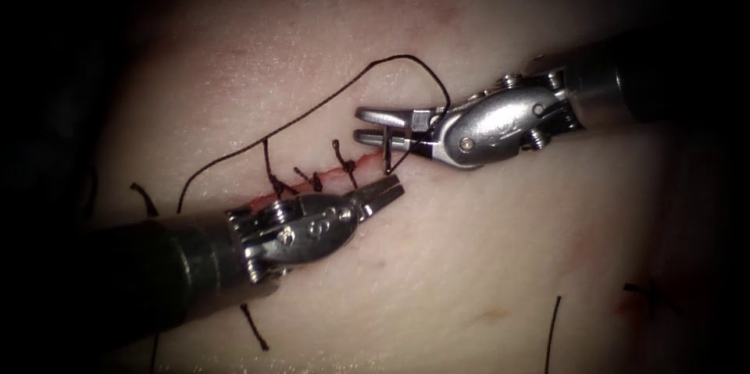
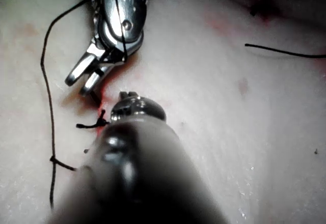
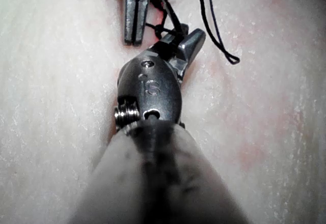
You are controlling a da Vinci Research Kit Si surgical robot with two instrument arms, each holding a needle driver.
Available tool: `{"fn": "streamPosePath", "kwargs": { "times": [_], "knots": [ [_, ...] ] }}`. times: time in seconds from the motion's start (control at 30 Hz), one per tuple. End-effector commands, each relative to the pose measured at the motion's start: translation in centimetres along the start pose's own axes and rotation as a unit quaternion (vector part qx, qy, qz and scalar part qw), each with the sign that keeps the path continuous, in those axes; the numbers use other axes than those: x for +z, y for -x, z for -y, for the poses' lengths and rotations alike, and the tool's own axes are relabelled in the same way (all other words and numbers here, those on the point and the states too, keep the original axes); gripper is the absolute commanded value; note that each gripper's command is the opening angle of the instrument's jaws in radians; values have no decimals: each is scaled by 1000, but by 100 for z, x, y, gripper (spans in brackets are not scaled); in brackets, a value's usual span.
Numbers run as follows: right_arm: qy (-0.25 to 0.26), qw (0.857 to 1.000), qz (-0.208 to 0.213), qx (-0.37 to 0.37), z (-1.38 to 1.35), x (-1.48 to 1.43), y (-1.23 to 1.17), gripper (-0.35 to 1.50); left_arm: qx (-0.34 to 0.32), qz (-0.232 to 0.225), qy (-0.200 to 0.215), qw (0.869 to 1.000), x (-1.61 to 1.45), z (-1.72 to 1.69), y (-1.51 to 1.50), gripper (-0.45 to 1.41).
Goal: Wound Closure
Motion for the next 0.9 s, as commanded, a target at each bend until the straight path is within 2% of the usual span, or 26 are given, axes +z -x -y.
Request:
{"fn": "streamPosePath", "kwargs": {
  "times": [0.03,0.33,0.47,0.67,0.9],
  "knots": [
    [1,1000,-3,-2,0,9,-2,-35,1,1,-1,1000,9,1,2,4],
    [10,1000,-10,3,-9,14,1,-35,9,15,0,1000,19,-8,38,-1],
    [11,1000,-16,9,-22,21,2,-35,8,16,9,1000,24,-18,56,-1],
    [7,996,-16,87,-33,29,2,-35,6,18,10,1000,23,-18,67,-1],
    [11,980,-9,201,-49,32,4,-35,5,17,10,1000,24,-19,71,-1]
  ]
}}
